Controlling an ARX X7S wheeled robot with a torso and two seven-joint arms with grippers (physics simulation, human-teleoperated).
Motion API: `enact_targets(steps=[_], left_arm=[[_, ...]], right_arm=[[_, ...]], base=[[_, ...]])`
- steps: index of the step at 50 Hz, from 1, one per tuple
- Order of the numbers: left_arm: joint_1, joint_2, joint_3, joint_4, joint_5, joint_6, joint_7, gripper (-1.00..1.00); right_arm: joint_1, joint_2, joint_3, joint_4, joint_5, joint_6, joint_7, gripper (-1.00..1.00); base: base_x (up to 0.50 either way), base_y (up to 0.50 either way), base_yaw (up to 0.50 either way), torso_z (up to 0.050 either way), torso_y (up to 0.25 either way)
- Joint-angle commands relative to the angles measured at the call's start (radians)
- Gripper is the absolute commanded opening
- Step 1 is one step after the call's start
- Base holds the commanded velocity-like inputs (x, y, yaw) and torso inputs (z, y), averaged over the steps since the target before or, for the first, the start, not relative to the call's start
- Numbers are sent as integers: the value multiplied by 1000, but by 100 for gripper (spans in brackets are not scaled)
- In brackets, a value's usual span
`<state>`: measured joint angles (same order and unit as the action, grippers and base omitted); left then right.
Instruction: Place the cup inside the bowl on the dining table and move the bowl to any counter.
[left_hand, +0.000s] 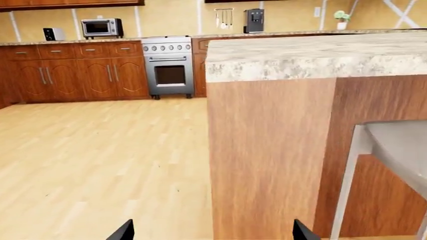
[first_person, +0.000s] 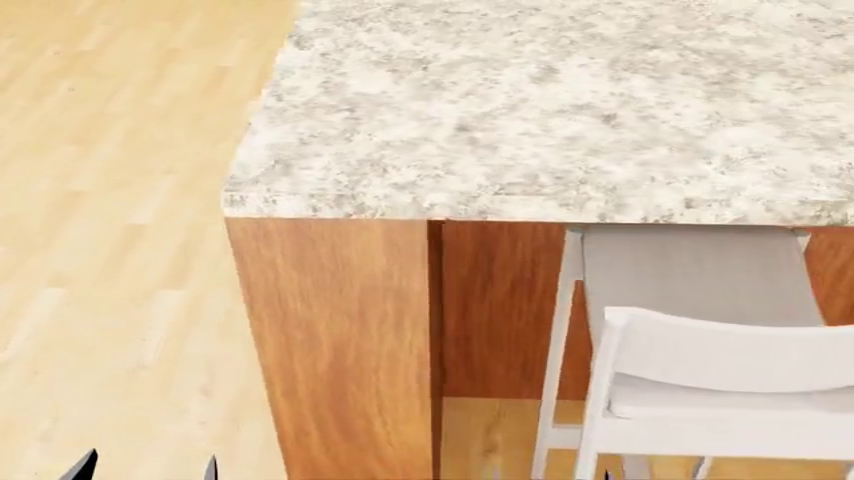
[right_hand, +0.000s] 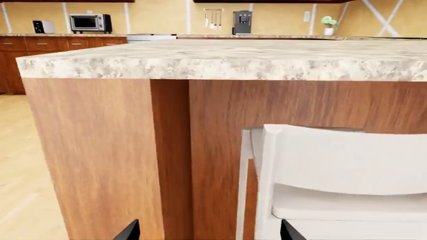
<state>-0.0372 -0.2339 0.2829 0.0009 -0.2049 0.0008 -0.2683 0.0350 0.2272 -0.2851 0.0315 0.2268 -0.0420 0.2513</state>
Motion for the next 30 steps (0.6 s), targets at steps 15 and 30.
enact_targets(steps=[15, 30], left_arm=[[-1, -8, 10, 1, -9, 2, -8, 100], [-3, -13, 17, -2, -13, 4, -12, 100]], right_arm=[[4, 7, -11, 4, 7, -3, 6, 100], [6, 11, -16, 4, 9, -2, 14, 100]], base=[[0, -500, 0, 0, 0], [0, -500, 0, 0, 0]])
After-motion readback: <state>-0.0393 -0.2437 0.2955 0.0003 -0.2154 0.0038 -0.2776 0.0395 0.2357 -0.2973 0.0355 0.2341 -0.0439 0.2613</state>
